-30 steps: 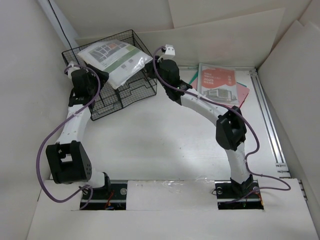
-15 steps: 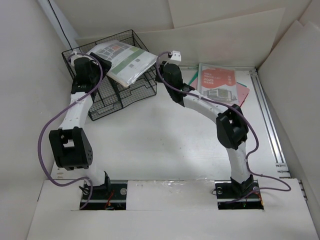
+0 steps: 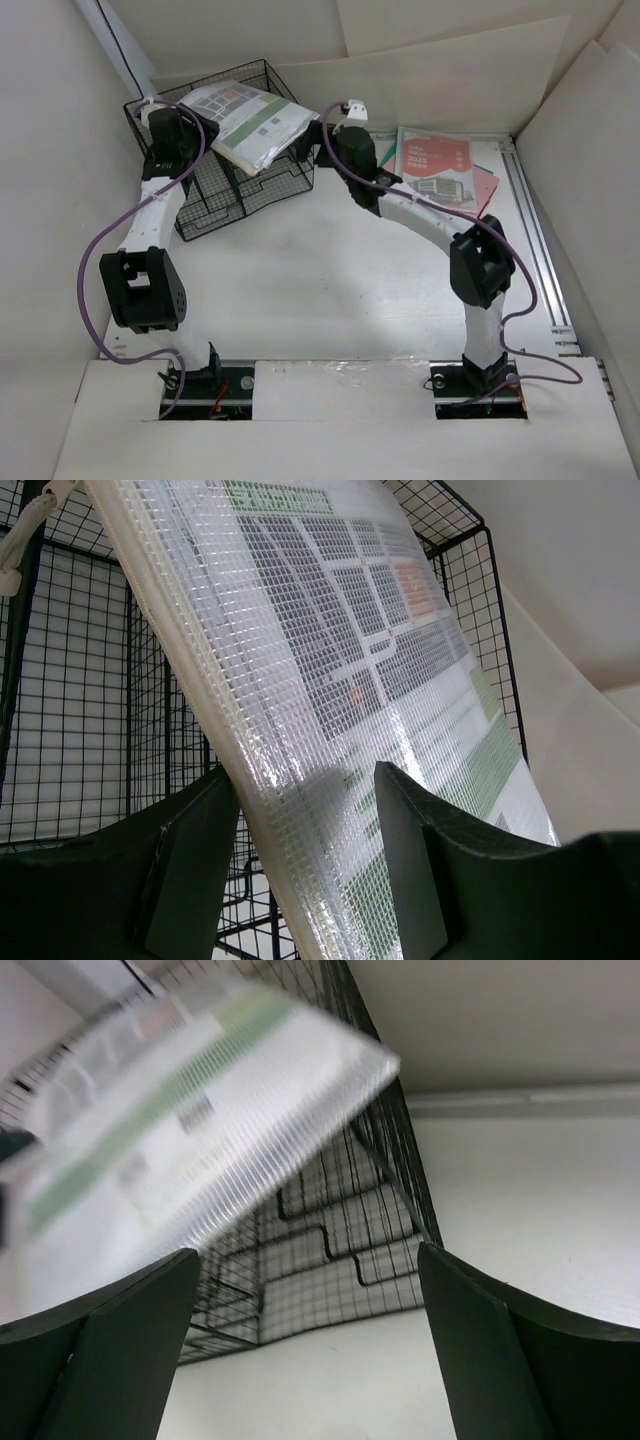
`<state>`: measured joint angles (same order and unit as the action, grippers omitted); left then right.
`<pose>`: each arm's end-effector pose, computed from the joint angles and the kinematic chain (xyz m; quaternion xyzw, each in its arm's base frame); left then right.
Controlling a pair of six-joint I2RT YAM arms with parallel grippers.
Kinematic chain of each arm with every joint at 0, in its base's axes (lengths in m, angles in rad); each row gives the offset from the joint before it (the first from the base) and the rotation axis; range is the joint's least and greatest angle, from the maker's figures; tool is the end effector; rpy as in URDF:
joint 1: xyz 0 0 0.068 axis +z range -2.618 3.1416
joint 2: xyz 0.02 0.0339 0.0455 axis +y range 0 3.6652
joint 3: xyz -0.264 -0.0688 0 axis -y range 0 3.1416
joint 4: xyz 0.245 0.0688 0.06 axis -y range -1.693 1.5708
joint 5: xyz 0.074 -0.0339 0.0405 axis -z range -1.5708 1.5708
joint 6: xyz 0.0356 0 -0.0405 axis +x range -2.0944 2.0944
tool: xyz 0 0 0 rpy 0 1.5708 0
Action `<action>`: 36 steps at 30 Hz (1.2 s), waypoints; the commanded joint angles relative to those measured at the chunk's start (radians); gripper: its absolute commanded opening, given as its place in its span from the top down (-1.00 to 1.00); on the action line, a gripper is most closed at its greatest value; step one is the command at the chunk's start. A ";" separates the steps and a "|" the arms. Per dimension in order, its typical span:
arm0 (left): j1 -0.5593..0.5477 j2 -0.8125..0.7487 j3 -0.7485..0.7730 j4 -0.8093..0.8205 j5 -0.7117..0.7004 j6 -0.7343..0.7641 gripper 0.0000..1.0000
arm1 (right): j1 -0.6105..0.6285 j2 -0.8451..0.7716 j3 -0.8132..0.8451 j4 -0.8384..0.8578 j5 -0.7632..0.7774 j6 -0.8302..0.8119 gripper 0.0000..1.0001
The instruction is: Organize the desk
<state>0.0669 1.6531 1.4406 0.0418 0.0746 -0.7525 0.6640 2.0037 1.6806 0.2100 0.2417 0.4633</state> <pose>0.4010 0.0242 0.3650 -0.2824 0.7106 -0.2433 0.5968 0.3911 0.2953 0.3200 0.0057 0.7448 0.2772 0.6069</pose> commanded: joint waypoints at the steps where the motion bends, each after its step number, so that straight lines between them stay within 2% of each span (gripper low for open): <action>1: -0.004 -0.010 0.047 0.018 -0.016 0.013 -0.02 | -0.066 -0.088 0.066 0.045 -0.106 0.064 -0.94; 3: -0.004 -0.010 0.047 0.018 -0.029 0.022 -0.05 | -0.104 -0.054 0.132 -0.018 -0.169 0.086 -0.96; 6: -0.004 -0.010 0.047 0.018 -0.029 0.022 -0.05 | -0.116 0.035 0.263 -0.079 -0.180 0.095 -0.96; 8: -0.004 -0.001 0.047 0.018 -0.029 0.022 -0.08 | -0.127 0.087 0.329 -0.090 -0.192 0.095 -0.77; 10: -0.004 -0.001 0.047 0.018 -0.029 0.022 -0.08 | -0.136 0.112 0.355 -0.090 -0.228 0.107 -0.68; 11: -0.004 -0.001 0.047 0.018 -0.029 0.022 -0.08 | -0.145 0.133 0.379 -0.090 -0.252 0.107 -0.46; 12: -0.004 -0.001 0.047 0.027 -0.029 0.031 -0.08 | -0.145 0.142 0.390 -0.090 -0.275 0.118 -0.39; 15: -0.004 -0.001 0.038 0.027 -0.029 0.031 -0.08 | -0.145 0.153 0.399 -0.090 -0.300 0.118 -0.42; 18: -0.004 -0.001 0.038 0.027 -0.029 0.041 -0.08 | -0.155 0.153 0.389 -0.090 -0.309 0.129 -0.62; 21: -0.004 -0.001 0.038 0.027 -0.029 0.041 -0.08 | -0.165 0.153 0.380 -0.090 -0.318 0.140 -0.64; 26: -0.004 -0.001 0.038 0.027 -0.029 0.041 -0.06 | -0.175 0.162 0.370 -0.090 -0.355 0.179 -0.39; 32: -0.004 -0.001 0.038 0.027 -0.038 0.041 0.04 | -0.185 0.198 0.389 -0.090 -0.413 0.212 -0.35; 36: -0.004 -0.001 0.038 0.027 -0.047 0.050 0.22 | -0.195 0.223 0.419 -0.081 -0.426 0.221 -0.10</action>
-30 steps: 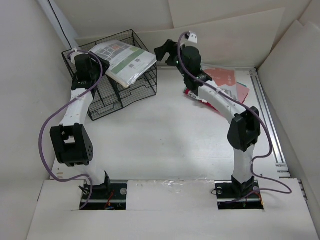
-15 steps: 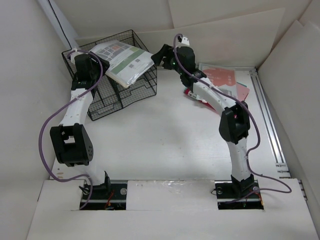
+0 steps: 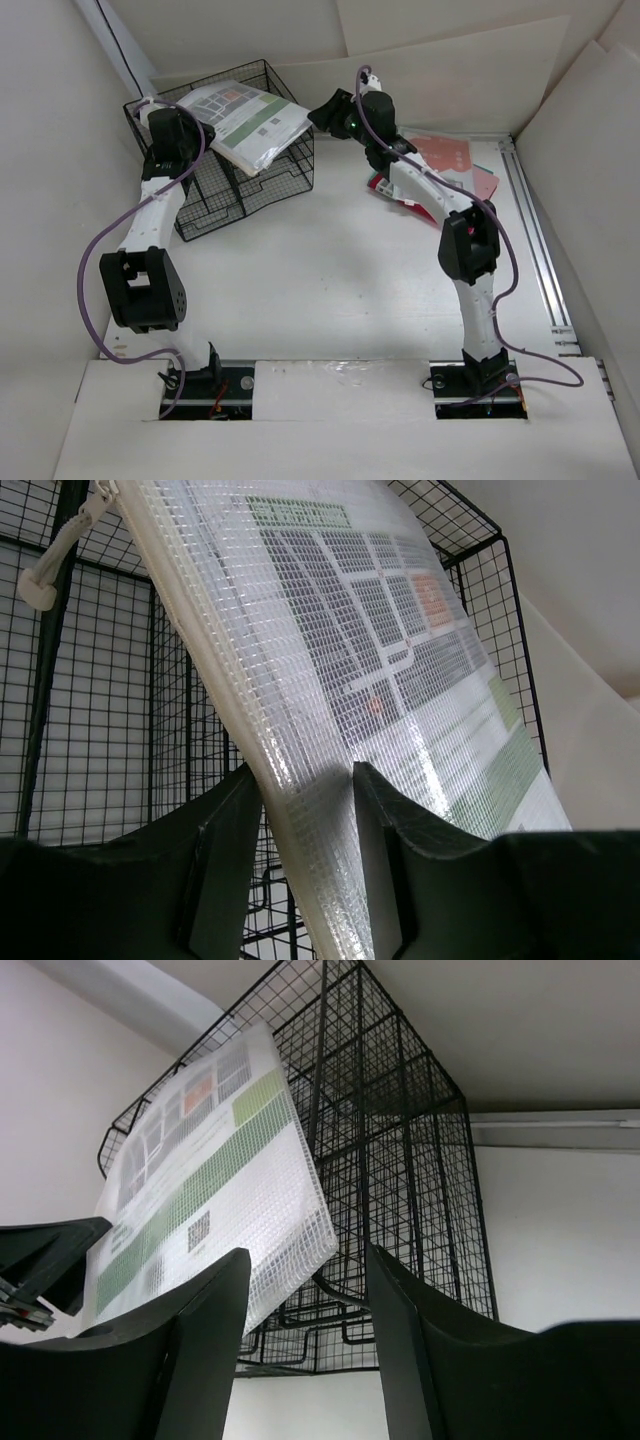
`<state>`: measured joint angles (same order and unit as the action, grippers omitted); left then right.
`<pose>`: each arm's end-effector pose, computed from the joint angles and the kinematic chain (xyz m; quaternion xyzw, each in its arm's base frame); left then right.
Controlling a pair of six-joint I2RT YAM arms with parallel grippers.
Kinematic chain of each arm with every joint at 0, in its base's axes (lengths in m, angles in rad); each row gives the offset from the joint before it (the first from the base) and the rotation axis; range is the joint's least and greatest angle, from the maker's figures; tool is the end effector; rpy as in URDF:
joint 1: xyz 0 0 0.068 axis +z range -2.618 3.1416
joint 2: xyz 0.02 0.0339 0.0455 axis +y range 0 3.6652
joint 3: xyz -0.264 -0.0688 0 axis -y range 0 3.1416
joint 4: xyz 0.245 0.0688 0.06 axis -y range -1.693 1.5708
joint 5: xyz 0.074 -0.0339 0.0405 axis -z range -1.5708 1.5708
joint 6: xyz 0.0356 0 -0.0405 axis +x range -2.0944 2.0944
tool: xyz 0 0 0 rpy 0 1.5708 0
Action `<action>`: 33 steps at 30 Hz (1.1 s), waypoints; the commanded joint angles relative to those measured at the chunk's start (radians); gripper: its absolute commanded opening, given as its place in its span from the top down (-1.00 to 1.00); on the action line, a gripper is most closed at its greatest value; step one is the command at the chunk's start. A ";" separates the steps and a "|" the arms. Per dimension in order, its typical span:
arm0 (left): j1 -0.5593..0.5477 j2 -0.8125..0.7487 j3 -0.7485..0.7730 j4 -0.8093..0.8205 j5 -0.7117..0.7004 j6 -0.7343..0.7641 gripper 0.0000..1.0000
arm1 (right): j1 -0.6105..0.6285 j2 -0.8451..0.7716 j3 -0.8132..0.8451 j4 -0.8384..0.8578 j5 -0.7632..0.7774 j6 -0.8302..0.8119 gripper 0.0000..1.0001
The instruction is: Organize the desk
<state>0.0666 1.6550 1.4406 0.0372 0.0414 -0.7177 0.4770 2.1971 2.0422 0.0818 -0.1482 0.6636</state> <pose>0.4014 0.0253 0.3638 -0.2808 0.7136 -0.2203 0.6028 0.4729 0.2503 0.3409 0.0179 0.7320 0.4122 0.5422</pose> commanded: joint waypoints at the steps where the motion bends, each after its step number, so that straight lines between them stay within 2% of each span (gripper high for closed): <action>1: -0.004 -0.003 0.038 0.032 -0.014 0.015 0.28 | -0.008 0.030 0.068 0.047 -0.060 0.031 -0.10; 3: -0.004 -0.003 0.038 0.032 -0.014 0.024 0.34 | -0.017 0.055 0.096 0.047 -0.079 0.042 -0.08; 6: -0.004 0.006 0.038 0.023 -0.014 0.024 0.37 | -0.017 0.067 0.110 0.056 -0.090 0.042 0.11; 7: -0.004 0.006 0.038 0.023 -0.014 0.024 0.40 | -0.017 0.078 0.119 0.056 -0.090 0.051 0.33; 10: -0.004 0.006 0.047 0.023 -0.023 0.024 0.48 | -0.017 0.064 0.089 0.084 -0.099 0.051 0.79; 12: -0.004 0.006 0.056 0.023 -0.023 0.033 0.52 | -0.017 0.038 0.047 0.121 -0.088 0.051 0.95; 15: -0.004 0.015 0.066 0.013 -0.032 0.034 0.61 | -0.017 0.004 0.000 0.154 -0.041 0.039 1.00; 23: -0.004 0.065 0.181 -0.043 -0.051 0.063 0.68 | 0.021 -0.134 -0.146 0.174 0.078 -0.088 1.00; 27: -0.004 0.109 0.271 -0.082 -0.051 0.084 0.68 | 0.043 -0.194 -0.233 0.197 0.111 -0.137 1.00; 33: -0.004 0.187 0.418 -0.149 -0.041 0.119 0.68 | 0.072 -0.194 -0.267 0.207 0.122 -0.148 1.00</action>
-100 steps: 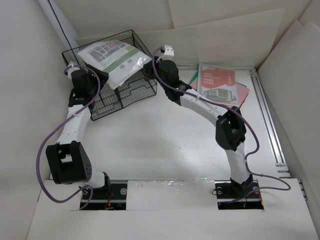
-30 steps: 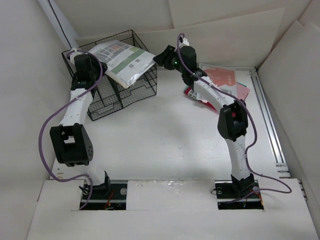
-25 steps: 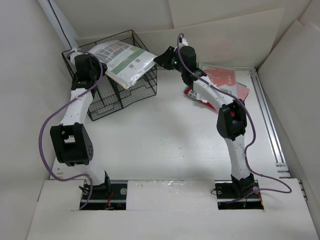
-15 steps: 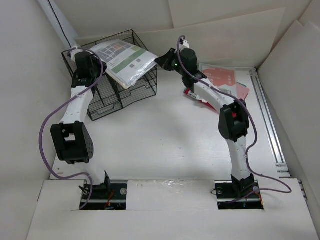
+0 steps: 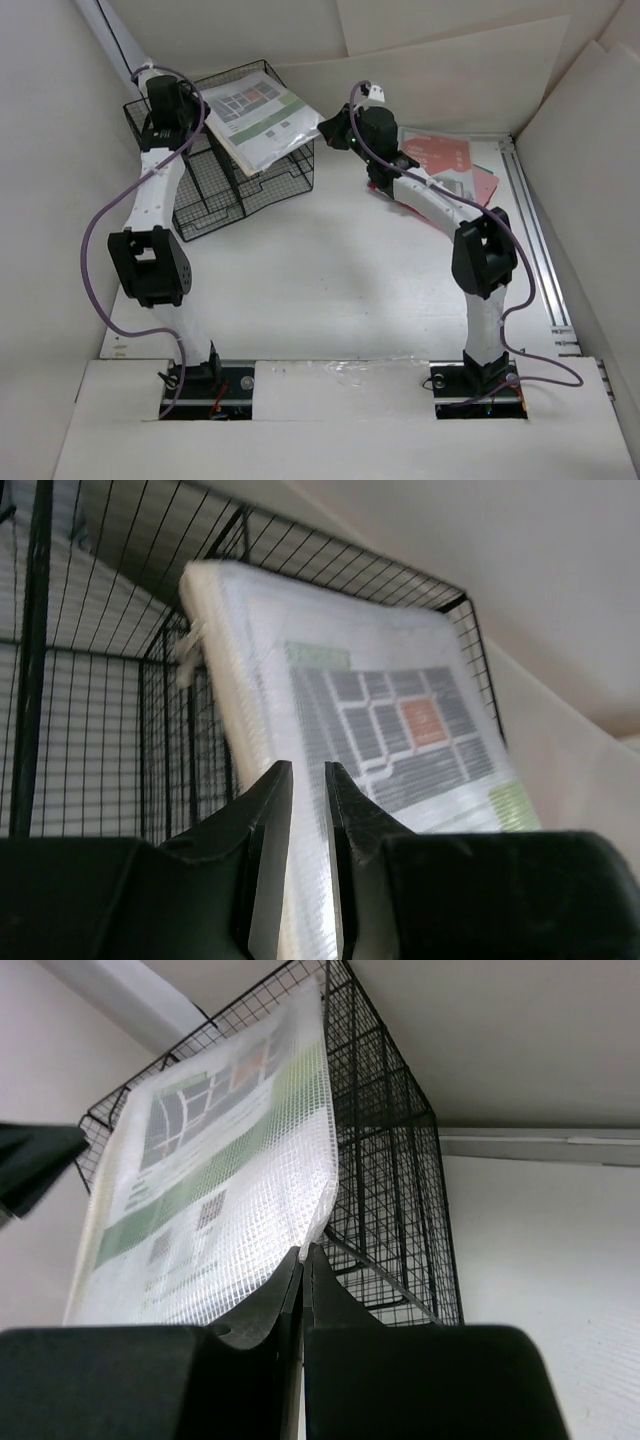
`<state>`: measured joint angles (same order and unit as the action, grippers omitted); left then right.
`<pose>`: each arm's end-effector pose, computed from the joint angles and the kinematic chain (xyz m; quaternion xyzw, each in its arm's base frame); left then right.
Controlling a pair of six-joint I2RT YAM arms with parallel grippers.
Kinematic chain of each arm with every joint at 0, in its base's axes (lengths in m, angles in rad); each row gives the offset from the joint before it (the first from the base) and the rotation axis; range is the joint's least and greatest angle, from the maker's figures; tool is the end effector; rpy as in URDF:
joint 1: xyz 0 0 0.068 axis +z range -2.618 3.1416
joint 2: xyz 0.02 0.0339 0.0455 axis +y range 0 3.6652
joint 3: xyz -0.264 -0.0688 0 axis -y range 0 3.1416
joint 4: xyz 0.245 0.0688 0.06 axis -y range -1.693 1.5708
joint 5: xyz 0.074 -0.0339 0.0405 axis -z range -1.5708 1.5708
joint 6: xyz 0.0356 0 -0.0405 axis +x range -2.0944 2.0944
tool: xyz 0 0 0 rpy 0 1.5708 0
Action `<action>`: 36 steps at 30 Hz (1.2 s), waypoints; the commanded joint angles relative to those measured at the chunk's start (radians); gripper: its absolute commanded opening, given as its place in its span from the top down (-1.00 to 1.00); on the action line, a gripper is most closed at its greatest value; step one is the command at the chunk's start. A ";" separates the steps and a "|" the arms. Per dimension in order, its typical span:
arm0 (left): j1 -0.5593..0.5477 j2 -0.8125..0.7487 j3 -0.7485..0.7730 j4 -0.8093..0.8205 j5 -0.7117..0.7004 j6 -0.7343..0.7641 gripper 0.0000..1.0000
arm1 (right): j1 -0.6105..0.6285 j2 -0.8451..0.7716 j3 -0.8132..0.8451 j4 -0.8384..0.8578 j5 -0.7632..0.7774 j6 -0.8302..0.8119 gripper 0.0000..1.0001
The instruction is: Organize the desk
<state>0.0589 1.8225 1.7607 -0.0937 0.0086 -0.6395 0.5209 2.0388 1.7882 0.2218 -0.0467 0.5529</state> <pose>0.4415 0.0257 0.3970 -0.2574 0.7150 -0.1892 0.6219 0.4336 0.2507 0.3433 -0.0048 0.7172 0.3707 0.5901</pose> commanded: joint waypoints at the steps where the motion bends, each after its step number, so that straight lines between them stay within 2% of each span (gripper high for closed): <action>1: 0.004 0.061 0.158 -0.035 -0.009 0.050 0.68 | 0.028 -0.045 -0.036 0.067 0.021 -0.038 1.00; 5: 0.004 0.144 0.256 -0.095 0.010 0.060 0.68 | 0.050 -0.036 -0.049 0.067 0.031 -0.038 1.00; 11: 0.004 0.162 0.256 -0.075 0.034 0.060 0.68 | 0.082 0.011 -0.012 0.027 0.041 -0.047 1.00; 14: 0.004 0.114 0.221 -0.041 0.048 0.060 0.65 | 0.106 0.032 0.011 0.027 0.041 -0.047 1.00; 19: 0.004 -0.006 0.188 -0.023 0.057 0.060 0.42 | 0.146 0.070 0.085 0.016 0.132 -0.028 1.00; 22: 0.004 -0.067 0.163 0.000 0.070 0.060 0.10 | 0.156 0.096 0.158 -0.022 0.177 -0.028 0.72; 23: 0.004 -0.081 0.152 0.000 0.079 0.060 -0.12 | 0.156 0.106 0.177 -0.041 0.194 -0.019 0.47; 24: 0.004 -0.113 0.126 0.014 0.089 0.060 -0.33 | 0.156 0.115 0.189 -0.070 0.215 -0.019 0.11; 25: 0.004 -0.114 0.126 0.014 0.090 0.060 -0.55 | 0.156 0.115 0.189 -0.070 0.215 -0.019 0.10; 26: 0.004 -0.149 0.091 0.023 0.105 0.060 -0.99 | 0.156 0.092 0.169 -0.070 0.226 -0.019 -0.09; 27: -0.007 -0.166 0.073 0.041 0.105 0.060 -1.00 | 0.156 0.078 0.159 -0.070 0.226 -0.019 -0.31; 32: -0.100 -0.245 0.007 0.054 0.011 0.087 -1.00 | 0.136 -0.041 0.079 -0.061 0.226 -0.030 -0.60; 36: -0.175 -0.294 -0.090 0.043 0.024 0.087 -1.00 | 0.116 -0.179 -0.048 -0.061 0.237 -0.065 -0.80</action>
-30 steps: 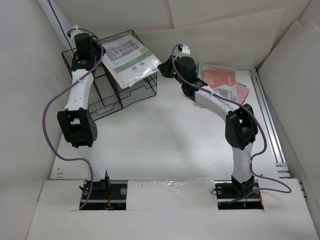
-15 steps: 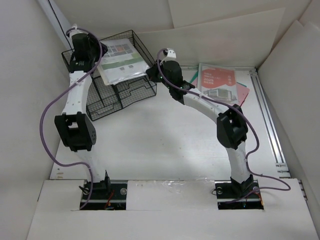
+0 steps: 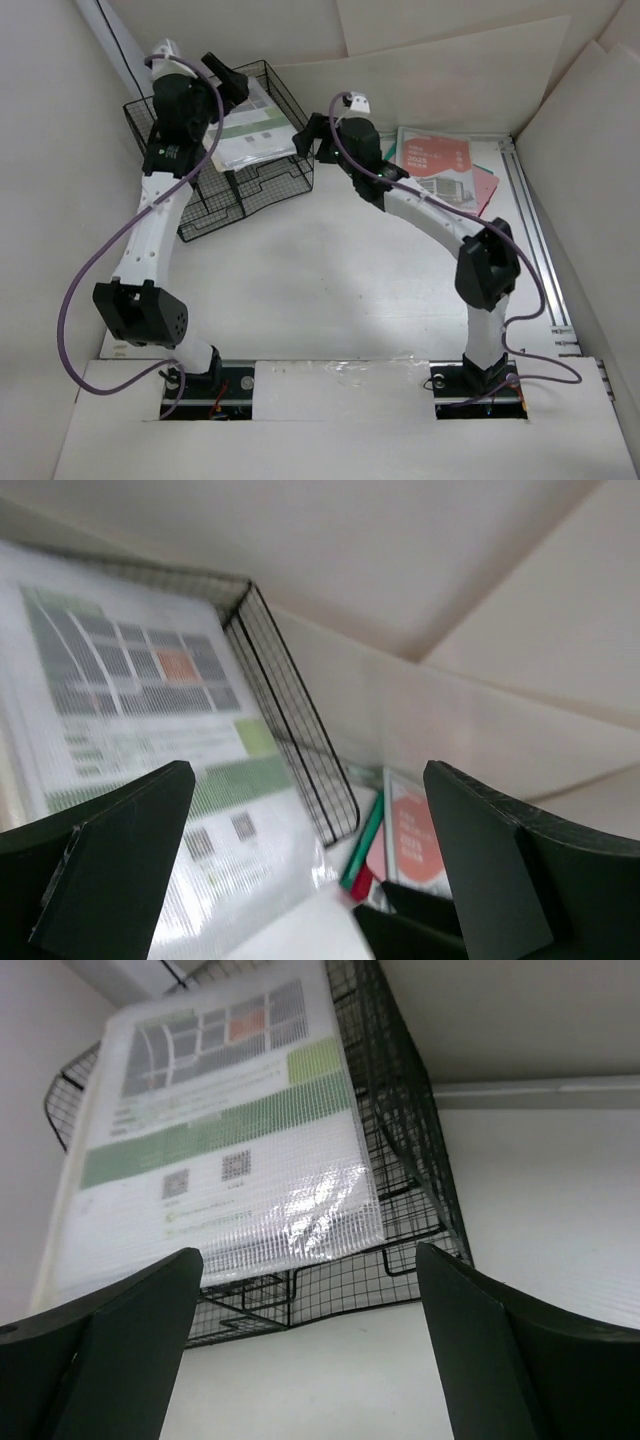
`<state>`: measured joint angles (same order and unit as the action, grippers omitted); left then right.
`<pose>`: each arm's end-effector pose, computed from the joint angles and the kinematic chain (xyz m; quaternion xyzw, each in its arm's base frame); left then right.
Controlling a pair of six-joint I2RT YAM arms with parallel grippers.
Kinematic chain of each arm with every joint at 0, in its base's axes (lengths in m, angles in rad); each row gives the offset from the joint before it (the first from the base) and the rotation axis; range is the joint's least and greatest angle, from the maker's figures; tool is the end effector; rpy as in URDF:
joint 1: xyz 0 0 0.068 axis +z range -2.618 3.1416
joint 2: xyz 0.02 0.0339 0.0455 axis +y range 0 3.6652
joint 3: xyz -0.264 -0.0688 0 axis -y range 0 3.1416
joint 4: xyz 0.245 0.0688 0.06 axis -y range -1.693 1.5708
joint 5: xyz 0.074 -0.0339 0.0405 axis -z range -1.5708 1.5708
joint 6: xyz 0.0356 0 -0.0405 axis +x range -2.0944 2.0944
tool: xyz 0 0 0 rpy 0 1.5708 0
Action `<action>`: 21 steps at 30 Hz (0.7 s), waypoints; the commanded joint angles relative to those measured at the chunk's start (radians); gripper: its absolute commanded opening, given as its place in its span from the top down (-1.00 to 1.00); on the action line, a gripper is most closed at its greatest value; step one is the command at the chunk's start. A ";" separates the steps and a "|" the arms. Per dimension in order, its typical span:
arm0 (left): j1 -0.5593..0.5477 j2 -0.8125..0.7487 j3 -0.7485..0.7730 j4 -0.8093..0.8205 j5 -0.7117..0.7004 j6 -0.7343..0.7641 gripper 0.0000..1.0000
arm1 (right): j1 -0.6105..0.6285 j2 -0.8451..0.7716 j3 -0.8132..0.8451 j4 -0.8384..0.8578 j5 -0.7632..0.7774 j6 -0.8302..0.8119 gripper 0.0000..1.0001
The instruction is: Organize the desk
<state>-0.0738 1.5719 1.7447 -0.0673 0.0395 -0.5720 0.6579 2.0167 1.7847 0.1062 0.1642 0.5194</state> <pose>0.3592 -0.0280 0.4903 -0.1506 0.6517 -0.2484 0.7007 0.3947 0.2977 0.3401 0.0024 0.7496 0.3148 0.5823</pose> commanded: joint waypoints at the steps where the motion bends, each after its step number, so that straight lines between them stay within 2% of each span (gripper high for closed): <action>1: -0.066 -0.059 -0.098 0.017 -0.027 0.020 -1.00 | -0.021 -0.218 -0.074 0.055 0.026 -0.032 -0.88; 2: -0.092 -0.078 -0.126 0.026 -0.082 0.030 -1.00 | -0.043 -0.248 -0.103 0.055 0.026 -0.041 -0.92; 5: -0.216 -0.148 -0.247 0.111 -0.096 0.063 -1.00 | -0.073 -0.376 -0.253 0.055 0.014 -0.041 -0.95; 6: -0.254 -0.157 -0.269 0.125 -0.107 0.072 -1.00 | -0.092 -0.410 -0.296 0.055 0.041 -0.032 -0.91; 7: -0.338 -0.158 -0.284 0.126 -0.107 0.087 -1.00 | -0.104 -0.444 -0.386 0.055 0.058 -0.032 -0.83; 10: -0.473 -0.118 -0.312 0.136 -0.156 0.130 -1.00 | -0.159 -0.573 -0.522 0.055 0.141 -0.021 0.14; 11: -0.556 -0.099 -0.312 0.136 -0.174 0.130 -1.00 | -0.179 -0.628 -0.598 0.044 0.141 -0.012 0.69; 12: -0.598 -0.083 -0.312 0.136 -0.196 0.144 -1.00 | -0.199 -0.654 -0.634 0.032 0.141 0.004 0.89; 13: -0.636 -0.069 -0.324 0.136 -0.255 0.155 -1.00 | -0.239 -0.679 -0.668 0.032 0.126 0.004 1.00; 14: -0.715 -0.044 -0.324 0.136 -0.309 0.165 -1.00 | -0.256 -0.703 -0.727 0.023 0.117 0.013 1.00; 16: -0.789 -0.021 -0.324 0.161 -0.465 0.196 -1.00 | -0.286 -0.765 -0.780 0.023 0.116 0.013 1.00; 18: -0.857 0.019 -0.260 0.143 -0.515 0.196 -1.00 | -0.303 -0.806 -0.838 0.023 0.129 0.024 1.00; 19: -0.857 0.031 -0.234 0.126 -0.503 0.175 -1.00 | -0.314 -0.815 -0.849 0.023 0.129 0.024 1.00; 21: -0.848 0.043 -0.233 0.100 -0.336 0.150 -1.00 | -0.357 -0.834 -0.863 -0.008 0.140 0.033 1.00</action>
<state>-0.9421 1.6226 1.4597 0.0242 -0.3119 -0.4187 0.3336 1.2369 0.9226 0.0772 0.2783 0.5327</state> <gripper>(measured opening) 0.997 0.010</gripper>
